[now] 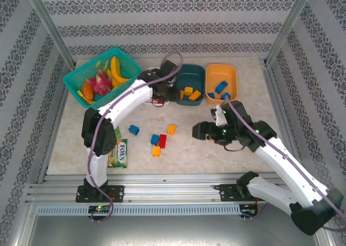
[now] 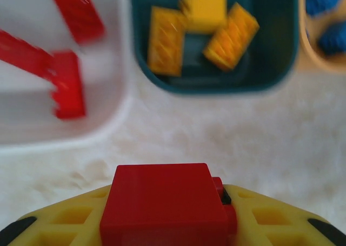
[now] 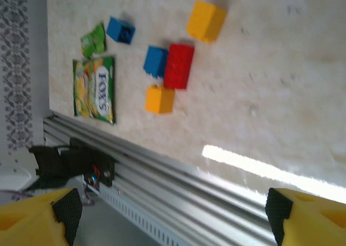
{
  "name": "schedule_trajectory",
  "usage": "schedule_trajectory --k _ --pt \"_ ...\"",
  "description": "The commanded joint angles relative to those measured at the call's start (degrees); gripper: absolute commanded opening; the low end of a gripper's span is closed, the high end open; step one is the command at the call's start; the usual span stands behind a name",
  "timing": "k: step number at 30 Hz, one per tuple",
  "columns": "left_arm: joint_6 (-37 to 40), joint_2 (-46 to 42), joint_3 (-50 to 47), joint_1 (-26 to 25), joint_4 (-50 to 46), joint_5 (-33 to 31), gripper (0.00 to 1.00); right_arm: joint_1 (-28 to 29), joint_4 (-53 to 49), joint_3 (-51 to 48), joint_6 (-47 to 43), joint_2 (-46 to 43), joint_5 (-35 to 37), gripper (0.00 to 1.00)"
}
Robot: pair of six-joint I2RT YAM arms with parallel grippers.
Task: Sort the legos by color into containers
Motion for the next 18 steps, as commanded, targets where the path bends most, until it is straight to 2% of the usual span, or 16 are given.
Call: schedule_trajectory --k 1,4,9,13,18 --pt "2.46 4.99 5.71 4.68 -2.37 0.07 0.45 0.03 16.58 2.74 2.32 5.24 3.06 0.90" --pt "3.04 11.30 12.76 7.84 -2.96 -1.43 0.45 -0.35 24.87 4.80 4.21 11.41 4.69 0.92" --pt "2.35 20.59 21.95 11.02 -2.43 -4.12 0.44 -1.19 23.45 12.78 3.24 20.35 2.98 0.91" --pt "2.76 27.70 28.73 12.12 -2.46 -5.94 0.44 -2.03 23.96 13.10 3.90 21.60 2.89 0.91" --pt "1.51 31.90 30.43 13.20 -2.47 -7.97 0.44 -3.08 23.97 10.97 5.03 21.23 2.18 0.91"
